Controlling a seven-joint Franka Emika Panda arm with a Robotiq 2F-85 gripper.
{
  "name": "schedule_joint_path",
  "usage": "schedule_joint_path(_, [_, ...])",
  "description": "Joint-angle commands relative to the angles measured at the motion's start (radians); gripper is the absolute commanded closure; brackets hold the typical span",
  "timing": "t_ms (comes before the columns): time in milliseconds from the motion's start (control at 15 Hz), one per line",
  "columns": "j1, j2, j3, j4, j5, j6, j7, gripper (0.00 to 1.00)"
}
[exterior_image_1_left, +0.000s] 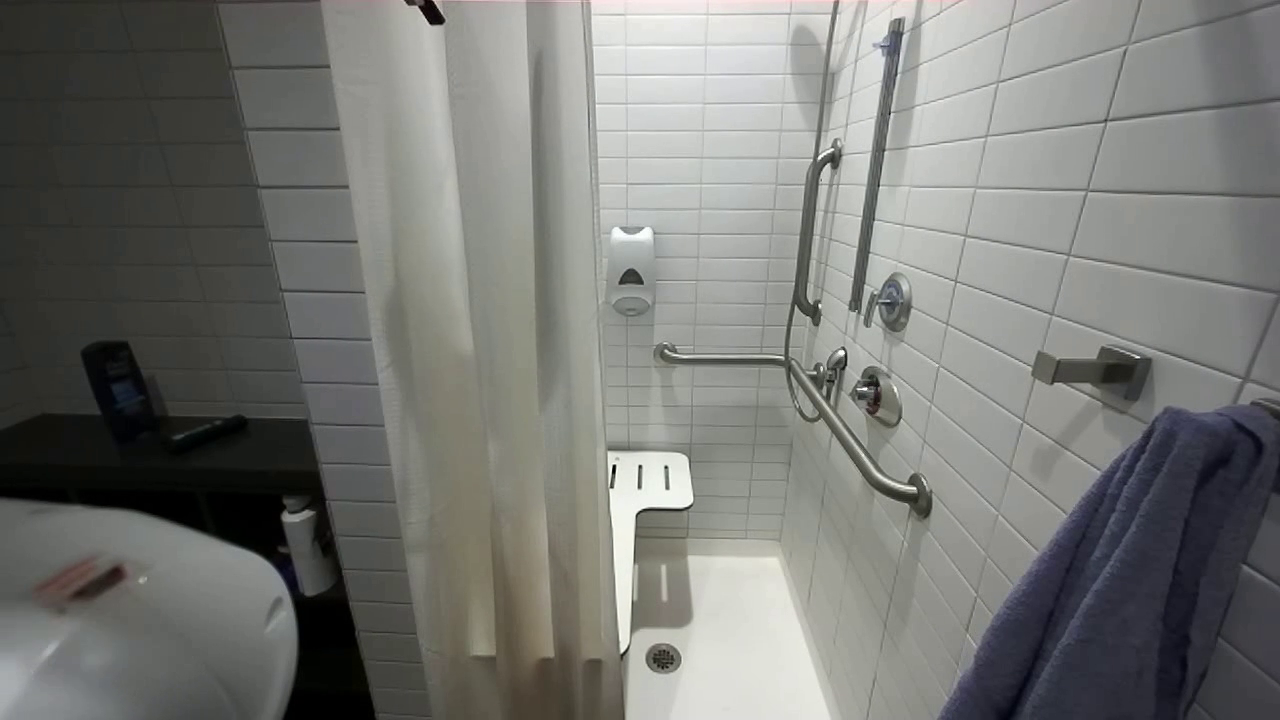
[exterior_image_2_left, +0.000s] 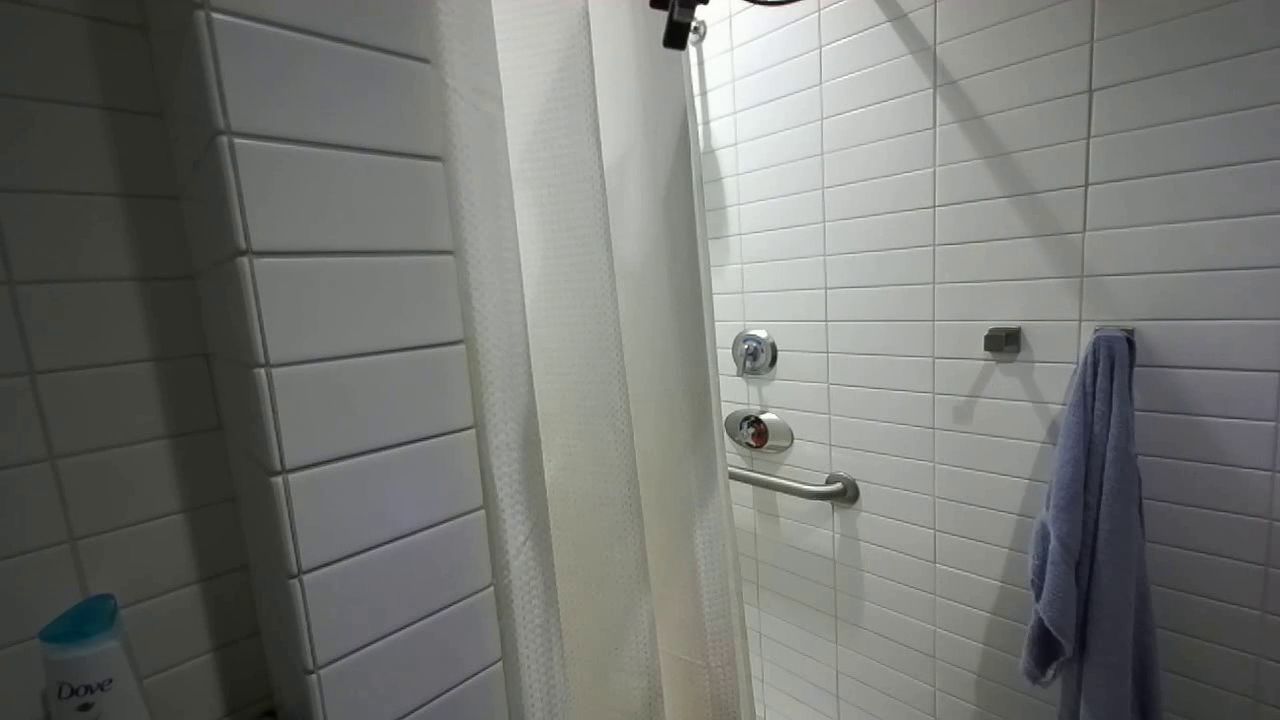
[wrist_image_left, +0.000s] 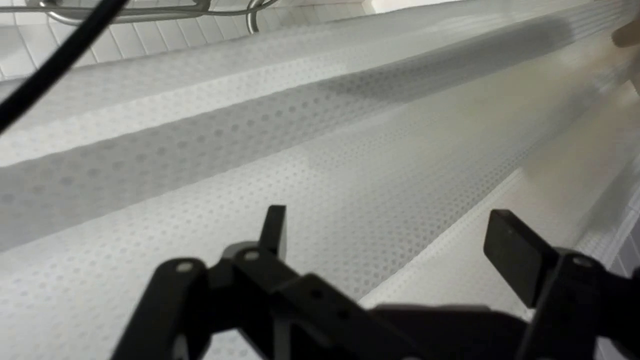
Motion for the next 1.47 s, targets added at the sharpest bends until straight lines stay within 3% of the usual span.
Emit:
schedule_joint_path(0, [-0.005,-0.055,-0.010,-0.106,0.015,0.135,-0.021,0.00])
schedule_joint_path(200, [0.005,-0.085,-0.029,-0.172,0.050,0.206,-0.032,0.00])
schedule_joint_path(600, [-0.011,-0.176,-0.025,-0.280,0.058,0.202,0.018,0.00])
schedule_joint_path(1067, [0.050,-0.290,-0.080,-0.392,0.272,0.248,0.132,0.00])
schedule_joint_path(1400, [0.065,-0.286,-0.103,-0.379,0.411,0.159,0.270,0.00])
